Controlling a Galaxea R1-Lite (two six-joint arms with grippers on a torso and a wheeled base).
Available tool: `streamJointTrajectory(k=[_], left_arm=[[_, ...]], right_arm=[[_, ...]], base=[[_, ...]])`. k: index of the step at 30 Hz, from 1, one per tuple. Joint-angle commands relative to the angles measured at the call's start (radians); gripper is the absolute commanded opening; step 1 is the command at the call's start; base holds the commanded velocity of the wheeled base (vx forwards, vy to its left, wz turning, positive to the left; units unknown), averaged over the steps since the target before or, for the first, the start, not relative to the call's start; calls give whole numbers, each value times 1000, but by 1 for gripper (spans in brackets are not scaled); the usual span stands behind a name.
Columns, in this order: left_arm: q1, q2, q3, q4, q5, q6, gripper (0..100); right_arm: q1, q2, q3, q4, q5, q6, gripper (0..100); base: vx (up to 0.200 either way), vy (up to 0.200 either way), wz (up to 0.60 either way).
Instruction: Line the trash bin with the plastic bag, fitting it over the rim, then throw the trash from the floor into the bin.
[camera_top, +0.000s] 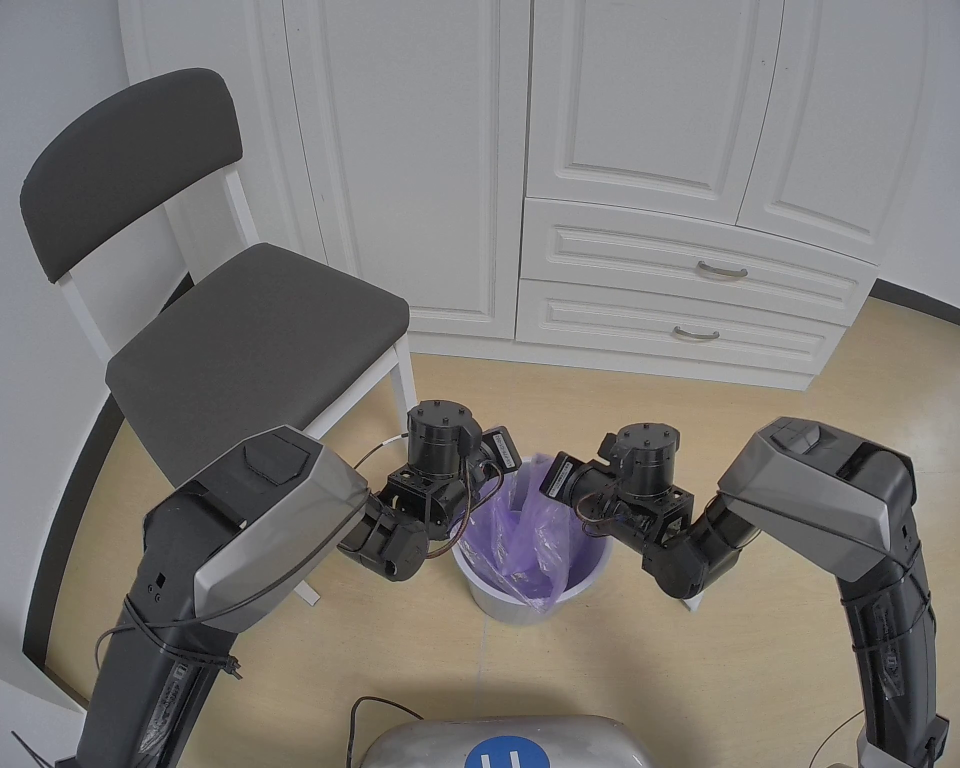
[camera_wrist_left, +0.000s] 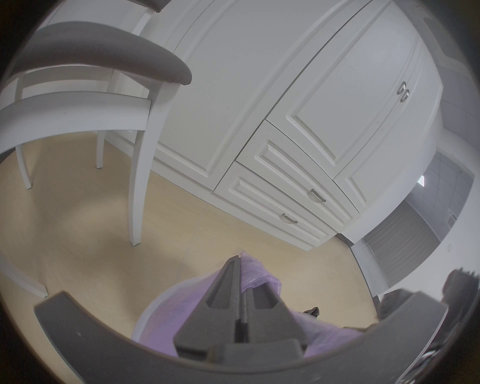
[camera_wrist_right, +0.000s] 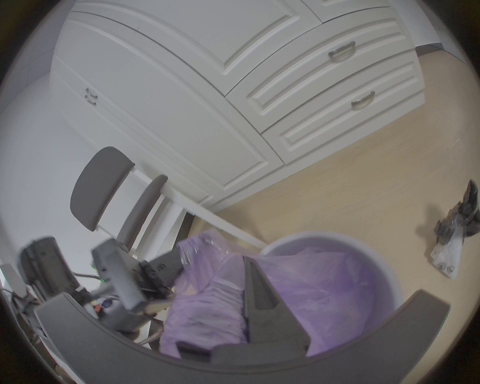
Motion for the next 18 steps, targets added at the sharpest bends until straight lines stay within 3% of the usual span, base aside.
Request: streamJointTrajectory(k=[1, 12, 18], left_arm=[[-7, -65, 57, -20, -13, 1, 0], [-17, -65, 71, -18, -13, 17, 0], [-7, -74, 83, 49, -2, 155, 0]], right_arm=[[17, 75, -28, -2, -6, -2, 0], [-88, 111, -108, 35, -7, -19, 0], [-155, 77, -94, 36, -30, -212, 0]], base=[[0, 0, 0], [0, 0, 0], [0, 0, 0]])
